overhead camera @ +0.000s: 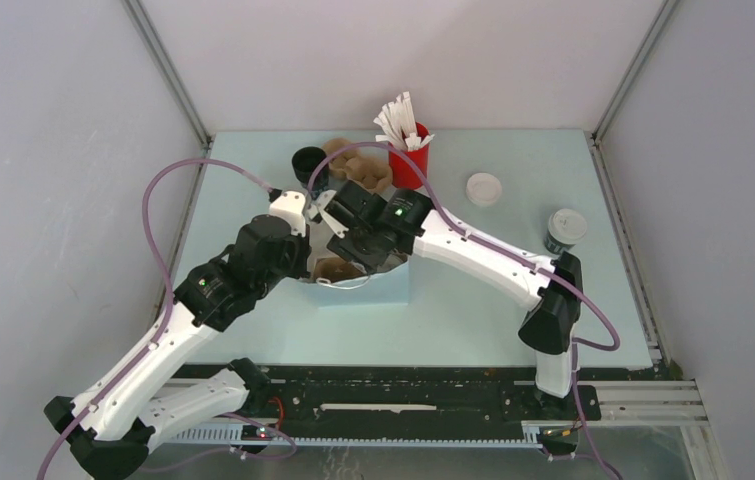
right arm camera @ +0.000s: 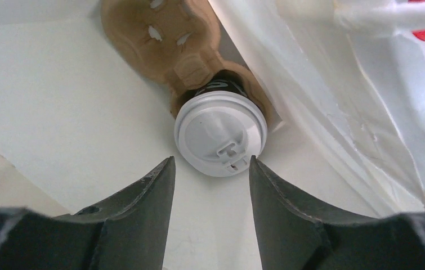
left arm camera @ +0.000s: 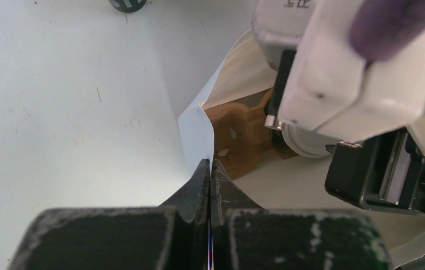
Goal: Pack the takeout coffee
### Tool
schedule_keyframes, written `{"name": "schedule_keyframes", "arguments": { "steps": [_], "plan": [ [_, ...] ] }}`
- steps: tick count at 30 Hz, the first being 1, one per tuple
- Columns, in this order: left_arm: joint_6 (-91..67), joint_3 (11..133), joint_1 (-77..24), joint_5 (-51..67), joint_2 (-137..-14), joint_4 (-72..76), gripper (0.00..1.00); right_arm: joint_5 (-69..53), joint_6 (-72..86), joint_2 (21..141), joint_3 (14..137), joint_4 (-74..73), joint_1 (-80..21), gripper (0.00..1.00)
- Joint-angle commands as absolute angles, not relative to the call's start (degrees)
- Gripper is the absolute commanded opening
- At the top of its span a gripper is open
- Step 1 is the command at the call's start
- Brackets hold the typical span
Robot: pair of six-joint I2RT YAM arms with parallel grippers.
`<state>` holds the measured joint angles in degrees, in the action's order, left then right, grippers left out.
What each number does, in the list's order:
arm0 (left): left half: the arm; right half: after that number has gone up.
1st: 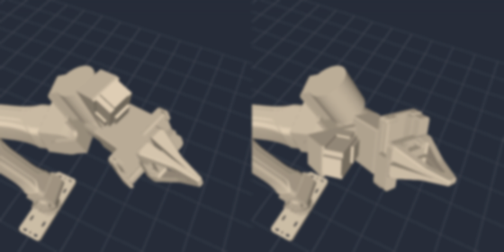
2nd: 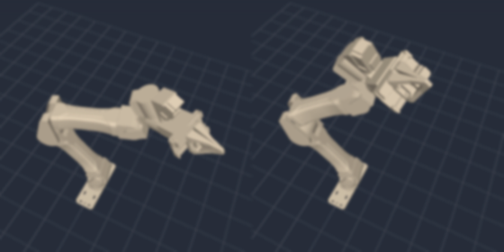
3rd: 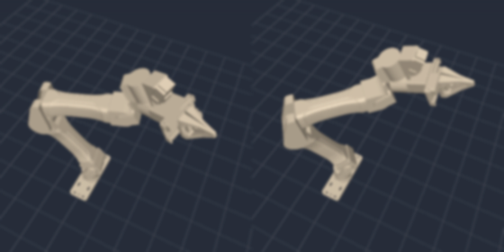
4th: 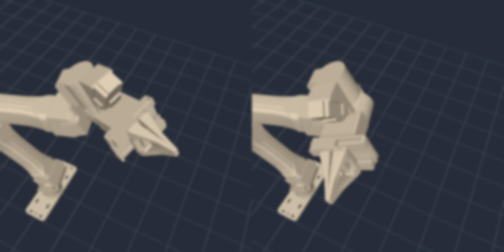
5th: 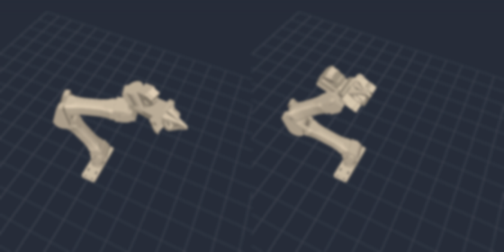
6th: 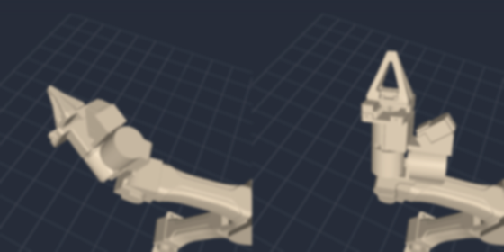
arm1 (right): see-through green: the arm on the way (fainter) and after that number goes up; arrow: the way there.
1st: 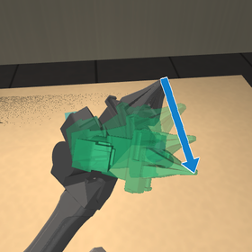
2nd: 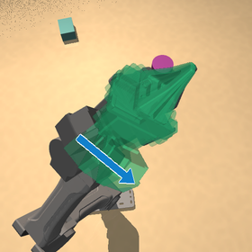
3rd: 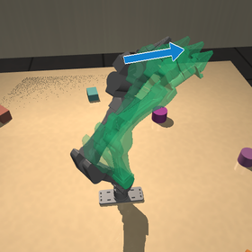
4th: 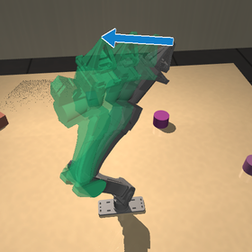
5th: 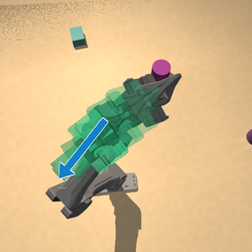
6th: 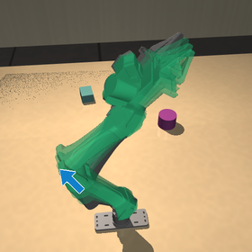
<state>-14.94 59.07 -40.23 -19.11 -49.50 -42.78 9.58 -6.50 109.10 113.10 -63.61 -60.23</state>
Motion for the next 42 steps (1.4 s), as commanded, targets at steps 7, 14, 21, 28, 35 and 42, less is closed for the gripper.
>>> {"name": "schedule_keyframes", "arguments": {
  "steps": [7,14,21,28,35,42],
  "plan": [
    [-13.63,61.87,-40.43,-18.81,-48.69,-42.45,0.0,14.92,-9.39,109.93,109.72,-60.42,-60.14,0.5],
    [-13.55,61.92,-40.52,-18.77,-48.77,-42.23,0.0,11.08,-11.71,111.26,105.94,-58.34,-58.68,0.48],
    [-13.12,62.25,-40.45,-18.89,-49.21,-41.66,0.0,8.29,-11.35,111.99,102.02,-57.45,-57.04,0.45],
    [-12.92,62.05,-40.44,-19.2,-49.21,-41.64,0.0,6.66,-10.39,113.78,99.84,-58.4,-54.83,0.44],
    [-12.74,62.14,-40.47,-19.54,-49.55,-41.56,0.0,4.15,-8.96,114.71,96.89,-59.06,-54.11,0.44],
    [-12.57,62.81,-40.48,-18.93,-50.04,-41.64,0.0,6.0,-6.99,114.95,114.29,-64.14,-53.98,0.45]
  ]
}}
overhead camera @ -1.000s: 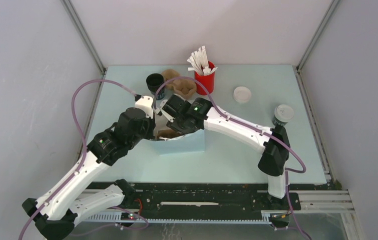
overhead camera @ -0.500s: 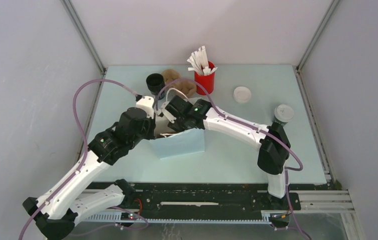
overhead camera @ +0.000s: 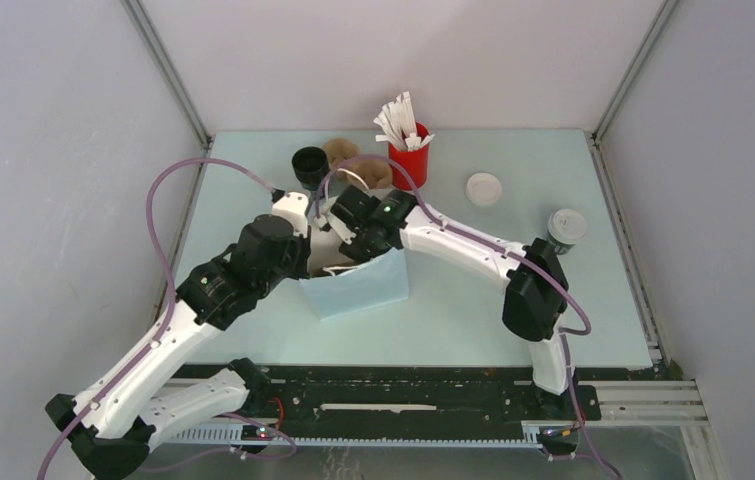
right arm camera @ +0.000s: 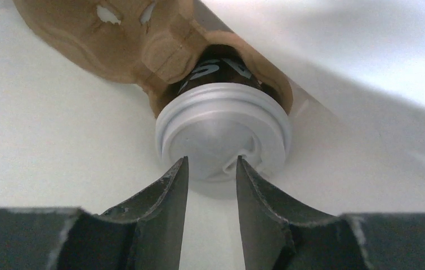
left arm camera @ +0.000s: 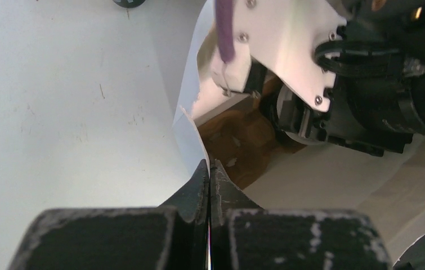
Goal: Pack the takeout coffee
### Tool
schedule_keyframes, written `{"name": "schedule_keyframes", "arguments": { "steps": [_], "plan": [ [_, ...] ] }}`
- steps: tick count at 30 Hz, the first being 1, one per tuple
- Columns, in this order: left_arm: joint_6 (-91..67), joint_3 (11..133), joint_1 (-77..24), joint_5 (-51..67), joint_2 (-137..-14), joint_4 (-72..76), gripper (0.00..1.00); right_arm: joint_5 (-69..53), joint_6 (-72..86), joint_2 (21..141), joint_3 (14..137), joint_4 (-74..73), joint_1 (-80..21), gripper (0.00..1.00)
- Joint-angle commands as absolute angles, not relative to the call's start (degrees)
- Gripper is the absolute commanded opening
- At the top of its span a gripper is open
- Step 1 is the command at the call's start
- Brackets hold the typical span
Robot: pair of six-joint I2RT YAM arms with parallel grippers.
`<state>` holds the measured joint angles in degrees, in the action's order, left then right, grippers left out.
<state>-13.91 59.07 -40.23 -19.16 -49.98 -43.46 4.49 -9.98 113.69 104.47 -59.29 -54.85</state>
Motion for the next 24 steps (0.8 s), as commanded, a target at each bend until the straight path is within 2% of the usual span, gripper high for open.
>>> {"name": "schedule_keyframes", "arguments": {
  "steps": [1,7,17,21,24],
  "plan": [
    [-12.63,62.98,-40.44,-18.91,-50.18,-41.66,0.0,6.09,-6.31,114.92,117.25,-65.29,-53.93,0.45],
    [-13.05,64.01,-40.49,-20.49,-50.82,-41.91,0.0,6.53,-4.48,111.62,124.45,-66.87,-55.43,0.51],
    [-13.75,63.65,-40.49,-24.07,-51.15,-39.83,0.0,14.03,1.46,105.02,133.08,-70.4,-59.02,0.68],
    [-11.46,59.29,-40.52,-23.82,-47.47,-31.51,0.0,18.78,7.69,99.39,130.16,-69.53,-58.77,0.73],
    [-7.21,52.51,-40.52,-23.96,-42.57,-20.23,0.0,20.33,11.24,92.48,122.51,-66.32,-58.42,0.75]
  ]
}}
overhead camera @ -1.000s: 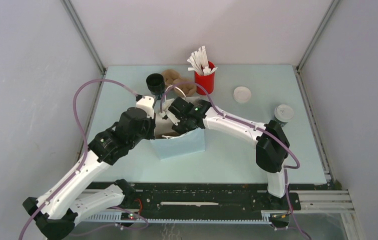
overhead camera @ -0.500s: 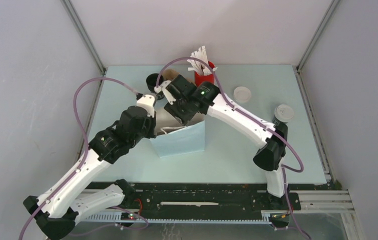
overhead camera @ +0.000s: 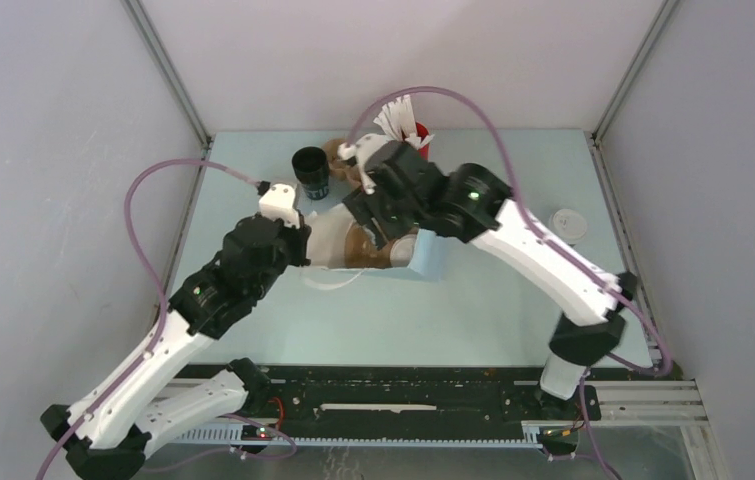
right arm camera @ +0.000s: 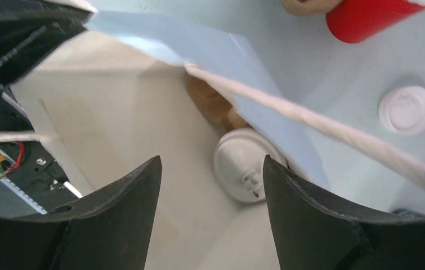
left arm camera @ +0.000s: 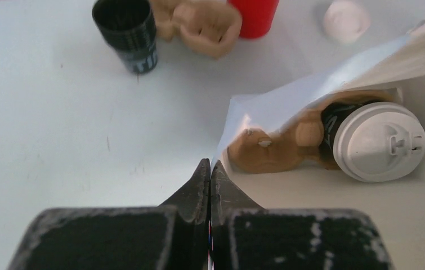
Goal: Pack the takeout coffee
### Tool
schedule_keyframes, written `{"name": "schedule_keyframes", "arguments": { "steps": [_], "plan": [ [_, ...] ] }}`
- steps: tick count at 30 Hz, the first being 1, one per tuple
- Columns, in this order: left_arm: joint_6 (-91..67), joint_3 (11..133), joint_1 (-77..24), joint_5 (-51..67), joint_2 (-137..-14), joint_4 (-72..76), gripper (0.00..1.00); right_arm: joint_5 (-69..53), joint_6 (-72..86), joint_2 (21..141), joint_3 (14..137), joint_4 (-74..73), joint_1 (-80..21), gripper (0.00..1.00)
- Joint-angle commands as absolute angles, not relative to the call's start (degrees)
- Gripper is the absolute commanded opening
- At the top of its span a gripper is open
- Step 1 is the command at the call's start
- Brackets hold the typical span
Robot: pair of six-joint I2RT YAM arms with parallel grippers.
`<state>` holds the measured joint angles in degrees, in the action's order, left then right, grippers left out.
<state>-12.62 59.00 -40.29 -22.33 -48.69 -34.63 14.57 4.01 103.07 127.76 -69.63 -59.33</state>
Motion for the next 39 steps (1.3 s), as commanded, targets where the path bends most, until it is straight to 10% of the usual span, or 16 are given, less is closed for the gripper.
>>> {"name": "schedule_keyframes", "arguments": {
  "steps": [1,8,19,31,39],
  "plan": [
    [-5.88,50.93,-40.46,-24.24,-41.44,-17.5,0.0,19.03,11.84,89.99,119.34,-64.51,-58.3,0.76],
    [-3.11,48.57,-40.58,-26.19,-41.61,-14.59,0.0,-6.62,8.86,75.76,100.67,-44.95,-59.43,0.87],
    [-9.68,51.91,-40.69,-29.25,-45.67,-24.0,0.0,-13.1,11.42,82.62,99.85,-44.63,-62.53,0.88],
    [-16.96,60.91,-40.63,-25.11,-49.61,-40.89,0.0,1.32,11.56,79.59,106.78,-49.24,-63.85,0.84],
    [-17.03,64.5,-40.68,-21.98,-51.94,-44.04,0.0,12.25,18.43,68.66,100.05,-53.16,-36.44,0.88]
  ]
}}
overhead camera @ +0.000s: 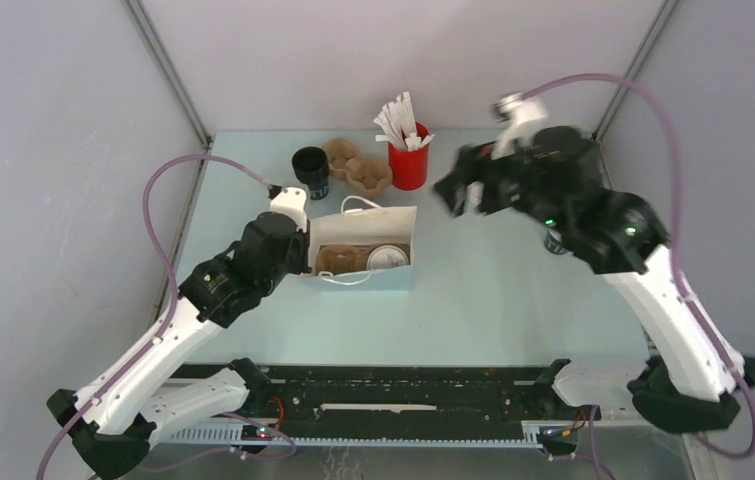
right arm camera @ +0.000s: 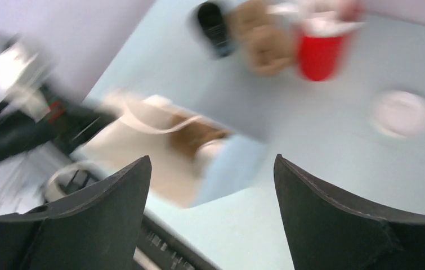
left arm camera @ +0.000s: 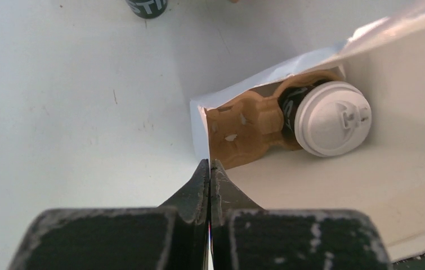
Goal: Pack the takeout coffee
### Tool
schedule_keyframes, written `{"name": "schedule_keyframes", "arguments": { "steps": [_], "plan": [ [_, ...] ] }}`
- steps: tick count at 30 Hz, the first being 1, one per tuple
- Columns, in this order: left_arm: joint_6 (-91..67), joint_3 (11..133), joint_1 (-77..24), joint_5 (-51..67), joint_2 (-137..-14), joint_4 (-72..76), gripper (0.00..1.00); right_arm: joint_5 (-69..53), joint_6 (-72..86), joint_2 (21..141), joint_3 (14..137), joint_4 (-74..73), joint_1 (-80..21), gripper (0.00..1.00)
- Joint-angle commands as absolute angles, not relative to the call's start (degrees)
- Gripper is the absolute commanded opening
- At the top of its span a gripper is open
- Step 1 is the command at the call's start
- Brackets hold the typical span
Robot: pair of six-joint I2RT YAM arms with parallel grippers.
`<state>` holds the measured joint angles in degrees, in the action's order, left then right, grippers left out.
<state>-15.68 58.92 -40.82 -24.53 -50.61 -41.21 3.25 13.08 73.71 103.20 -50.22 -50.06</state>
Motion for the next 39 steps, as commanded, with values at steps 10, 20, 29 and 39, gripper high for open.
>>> {"name": "schedule_keyframes", "arguments": {
  "steps": [10,20,29,39],
  "plan": [
    [-15.14,66.53,-40.68,-19.67,-52.7,-46.12,0.0,11.19,14.58,84.38,92.16,-61.8,2.09,0.99],
    [-14.25,66.74,-40.67,-19.18,-53.29,-45.53,0.0,4.58,9.72,100.36,94.05,-60.61,12.0,1.0],
    [-13.72,66.08,-40.67,-19.45,-53.08,-45.27,0.0,2.16,7.43,103.68,96.02,-60.31,13.57,1.0],
    [-13.62,65.72,-40.58,-19.84,-52.81,-45.39,0.0,3.27,6.0,105.92,96.7,-60.11,13.97,1.0]
  ]
}}
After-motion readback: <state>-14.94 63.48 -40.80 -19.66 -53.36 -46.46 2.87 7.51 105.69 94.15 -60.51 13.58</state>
